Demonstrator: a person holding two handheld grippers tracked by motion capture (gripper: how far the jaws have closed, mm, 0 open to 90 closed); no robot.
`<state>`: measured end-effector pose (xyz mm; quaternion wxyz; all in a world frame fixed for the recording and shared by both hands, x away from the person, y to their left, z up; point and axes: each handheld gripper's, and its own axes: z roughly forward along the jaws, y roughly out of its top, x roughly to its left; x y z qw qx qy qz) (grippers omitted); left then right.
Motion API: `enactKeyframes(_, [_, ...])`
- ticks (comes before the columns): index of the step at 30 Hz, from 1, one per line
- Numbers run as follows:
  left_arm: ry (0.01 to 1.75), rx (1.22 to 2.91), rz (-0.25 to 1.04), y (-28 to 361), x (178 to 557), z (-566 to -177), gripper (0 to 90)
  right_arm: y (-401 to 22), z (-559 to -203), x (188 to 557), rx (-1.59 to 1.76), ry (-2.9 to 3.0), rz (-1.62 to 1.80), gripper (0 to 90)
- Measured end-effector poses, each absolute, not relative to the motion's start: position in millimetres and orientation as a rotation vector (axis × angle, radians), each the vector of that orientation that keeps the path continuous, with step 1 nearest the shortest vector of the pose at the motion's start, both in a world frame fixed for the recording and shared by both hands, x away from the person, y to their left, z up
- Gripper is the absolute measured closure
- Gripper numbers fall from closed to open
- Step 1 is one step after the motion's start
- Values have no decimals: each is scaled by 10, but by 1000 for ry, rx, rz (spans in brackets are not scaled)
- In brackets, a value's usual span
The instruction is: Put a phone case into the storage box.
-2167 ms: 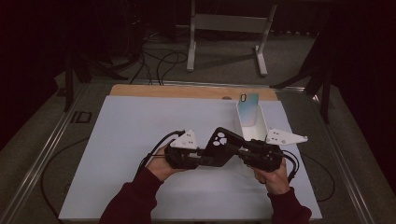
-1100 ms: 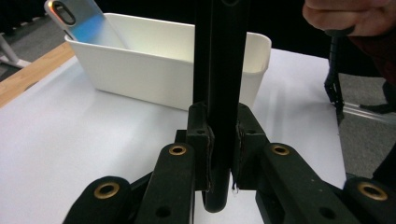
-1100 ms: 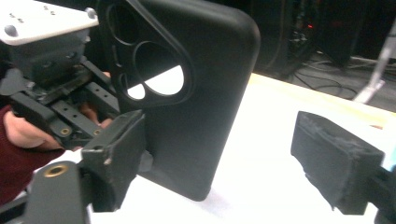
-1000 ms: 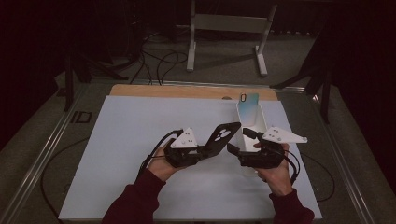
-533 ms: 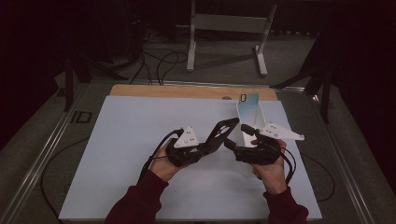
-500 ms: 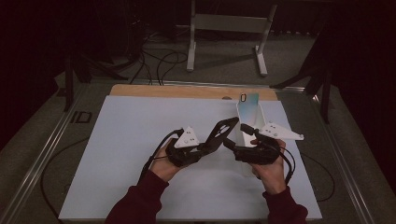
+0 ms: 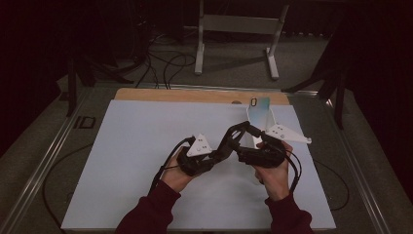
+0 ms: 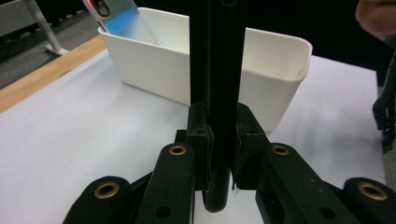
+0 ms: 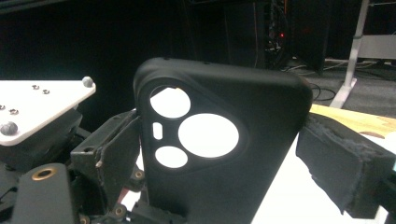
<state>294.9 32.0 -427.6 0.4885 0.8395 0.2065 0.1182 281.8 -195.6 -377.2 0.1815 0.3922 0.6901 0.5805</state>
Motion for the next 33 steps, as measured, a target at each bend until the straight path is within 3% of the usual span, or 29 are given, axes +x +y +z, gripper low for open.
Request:
enactKeyframes(17, [484, 2024, 254, 261, 2912, -4278, 810, -1878, -3776, 2838, 1119, 1913, 1655, 104])
enactKeyframes(33, [486, 2023, 238, 257, 2927, -4287, 802, -1852, -3771, 2834, 1137, 1910, 1607, 141])
